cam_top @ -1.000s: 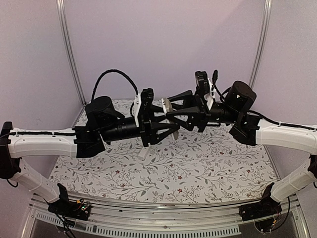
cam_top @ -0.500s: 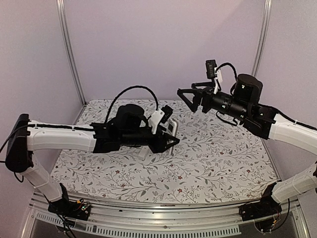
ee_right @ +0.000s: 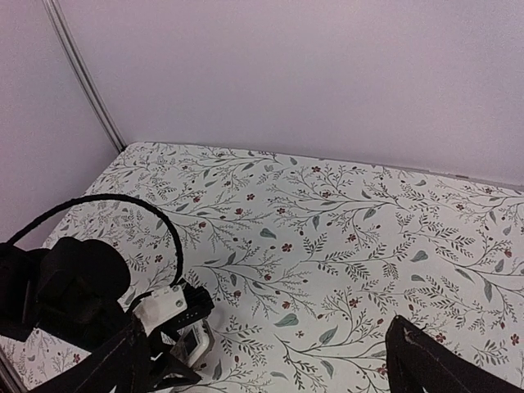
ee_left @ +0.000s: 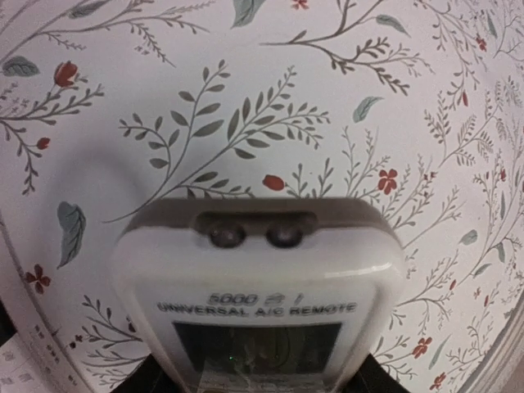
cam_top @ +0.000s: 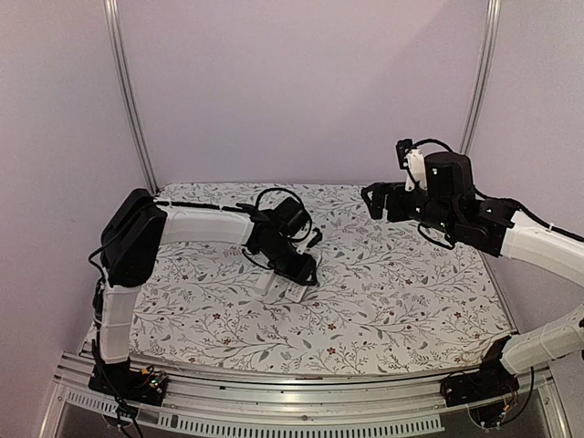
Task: Load the batteries into the remote control
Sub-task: Place the remote control at the center of the board.
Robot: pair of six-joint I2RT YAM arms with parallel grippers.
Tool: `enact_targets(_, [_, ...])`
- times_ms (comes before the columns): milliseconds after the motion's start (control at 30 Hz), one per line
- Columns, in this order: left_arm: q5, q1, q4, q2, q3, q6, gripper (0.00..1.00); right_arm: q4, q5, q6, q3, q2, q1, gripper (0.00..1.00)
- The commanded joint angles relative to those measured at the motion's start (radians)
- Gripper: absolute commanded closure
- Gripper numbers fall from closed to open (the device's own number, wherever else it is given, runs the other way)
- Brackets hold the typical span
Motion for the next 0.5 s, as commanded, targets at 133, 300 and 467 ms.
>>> enact_targets(133, [0.099, 0.042, -0.198, 0.119, 0.126, -0.059, 0.75, -0.013, 0.013, -0.03, 0.008, 0.014, -0.001, 0.01])
enact_targets(300, [0.093, 0.065, -0.198, 0.143, 0.128, -0.057, 0.67, -0.013, 0.0, -0.051, 0.027, 0.039, -0.001, 0.01])
enact_targets(467, [0.092, 0.069, -0.179, 0.157, 0.13, -0.064, 0.62, -0.012, -0.004, -0.06, 0.041, 0.053, -0.001, 0.01])
